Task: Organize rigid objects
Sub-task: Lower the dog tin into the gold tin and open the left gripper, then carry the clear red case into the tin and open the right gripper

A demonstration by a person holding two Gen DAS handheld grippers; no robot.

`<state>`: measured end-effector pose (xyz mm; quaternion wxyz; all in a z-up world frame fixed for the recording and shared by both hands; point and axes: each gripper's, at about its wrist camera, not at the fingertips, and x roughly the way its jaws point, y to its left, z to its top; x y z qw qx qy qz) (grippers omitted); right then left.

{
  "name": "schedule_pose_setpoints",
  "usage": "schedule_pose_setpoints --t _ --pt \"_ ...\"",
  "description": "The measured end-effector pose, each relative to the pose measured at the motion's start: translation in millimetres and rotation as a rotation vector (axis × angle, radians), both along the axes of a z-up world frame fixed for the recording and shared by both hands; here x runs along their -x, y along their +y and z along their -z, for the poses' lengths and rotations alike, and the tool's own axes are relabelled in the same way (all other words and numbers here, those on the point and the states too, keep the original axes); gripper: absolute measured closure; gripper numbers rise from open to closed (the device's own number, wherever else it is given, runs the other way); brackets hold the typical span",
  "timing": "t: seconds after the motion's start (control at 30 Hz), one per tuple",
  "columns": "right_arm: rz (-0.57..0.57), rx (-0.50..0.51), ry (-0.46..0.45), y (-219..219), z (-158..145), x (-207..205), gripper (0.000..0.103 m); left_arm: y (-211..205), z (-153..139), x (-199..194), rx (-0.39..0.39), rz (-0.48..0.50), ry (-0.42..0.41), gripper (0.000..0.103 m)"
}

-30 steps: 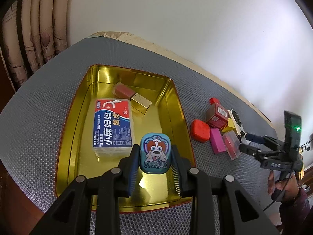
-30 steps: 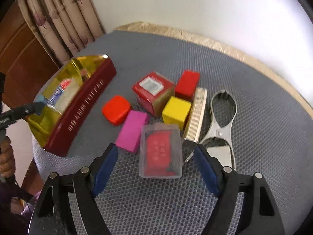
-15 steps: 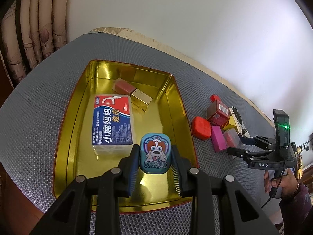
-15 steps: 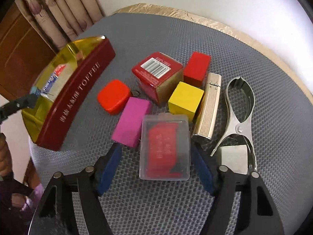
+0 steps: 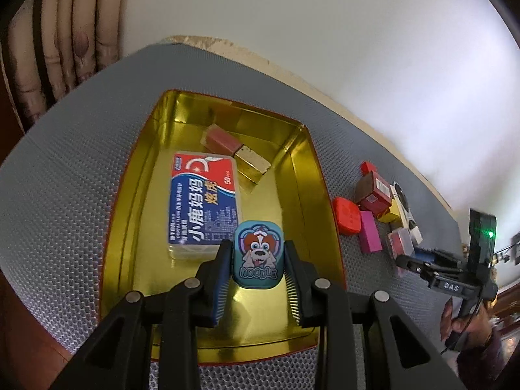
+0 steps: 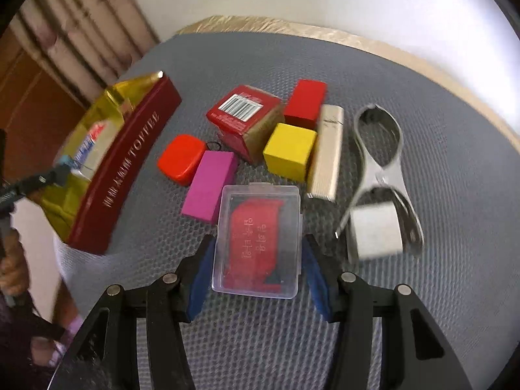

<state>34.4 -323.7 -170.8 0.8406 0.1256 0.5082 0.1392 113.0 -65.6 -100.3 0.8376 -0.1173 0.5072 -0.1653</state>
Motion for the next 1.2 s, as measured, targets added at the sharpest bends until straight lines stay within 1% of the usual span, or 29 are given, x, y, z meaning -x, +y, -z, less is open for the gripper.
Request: schedule_pose_setpoints --t 0.07,0.13,0.2,0.23,0.27,0.3,0.33,0.4,0.47,0.5,0.53,0.6,0.67,0.77,0.83,0.87,0.93,1.0,1.07,1.13,1.2 --pt "0.030 -0.049 -0.012 -7.1 -3.9 10.5 0.053 -4.3 -3.1 -4.6 0.006 0.017 0.000 0.072" --pt "0.044 -0.085 -0.029 -10.8 -10.0 19.9 0.053 -17.0 -10.0 -10.5 -0.034 0.056 -0.034 0.072" --pt "0.058 -0.101 -0.048 -13.4 -17.6 24.6 0.053 -31.7 -13.7 -19.2 -0.075 0.089 -0.060 0.072" --pt "0.062 -0.109 -0.059 -14.3 -21.8 27.2 0.053 -39.7 -14.0 -24.9 -0.078 0.114 -0.067 0.072" --pt "0.067 -0.113 -0.070 -14.8 -25.9 30.2 0.053 -45.8 -13.3 -30.4 -0.082 0.138 -0.072 0.072" --pt "0.073 -0.117 -0.080 -14.7 -29.2 32.0 0.053 -53.6 -10.7 -37.7 -0.108 0.153 -0.075 0.072" --pt "0.076 -0.119 -0.085 -15.1 -33.1 34.4 0.053 -58.2 -7.9 -43.3 -0.128 0.156 -0.075 0.072" --pt "0.080 -0.128 -0.100 -15.4 -38.5 37.4 0.053 -64.6 -3.5 -52.4 -0.144 0.174 -0.084 0.072" --pt "0.080 -0.125 -0.109 -18.1 -42.7 41.8 0.053 -70.5 0.9 -61.4 -0.200 0.166 -0.104 0.072" --pt "0.078 -0.128 -0.110 -17.0 -44.8 40.5 0.053 -71.9 2.6 -65.4 -0.204 0.170 -0.110 0.072" --pt "0.077 -0.131 -0.113 -18.2 -46.5 42.6 0.053 -72.7 4.9 -69.4 -0.203 0.175 -0.110 0.072" --pt "0.077 -0.131 -0.116 -18.1 -48.3 45.5 0.053 -72.0 11.5 -79.5 -0.202 0.167 -0.066 0.071" --pt "0.075 -0.137 -0.124 -16.4 -50.9 46.7 0.053 -71.4 15.5 -86.9 -0.183 0.174 -0.033 0.066" --pt "0.067 -0.140 -0.139 -9.5 -56.8 48.4 0.053 -66.0 16.2 -90.2 -0.171 0.152 -0.015 0.065" --pt "0.062 -0.149 -0.150 -5.8 -61.5 49.3 0.053 -58.3 13.3 -90.0 -0.126 0.143 0.002 0.065" --pt "0.056 -0.151 -0.156 -3.1 -65.2 49.3 0.053 -51.9 9.3 -87.3 -0.104 0.127 0.000 0.065" --pt "0.043 -0.160 -0.170 3.7 -74.0 47.4 0.053 -35.9 -6.0 -75.1 -0.064 0.075 -0.042 0.065" --pt "0.008 -0.157 -0.187 16.4 -84.9 41.9 0.053 -22.2 -22.3 -60.4 -0.077 0.025 -0.077 0.065" --pt "-0.022 -0.160 -0.202 28.1 -93.3 34.2 0.053 -9.0 -34.5 -44.5 -0.092 -0.026 -0.091 0.065" --pt "-0.065 -0.165 -0.216 45.0 -101.3 23.5 0.053 7.1 -43.3 -24.1 -0.134 -0.112 -0.081 0.065" --pt "-0.104 -0.174 -0.218 61.0 -104.6 10.6 0.053 25.3 -45.8 -2.6 -0.167 -0.186 -0.065 0.065"
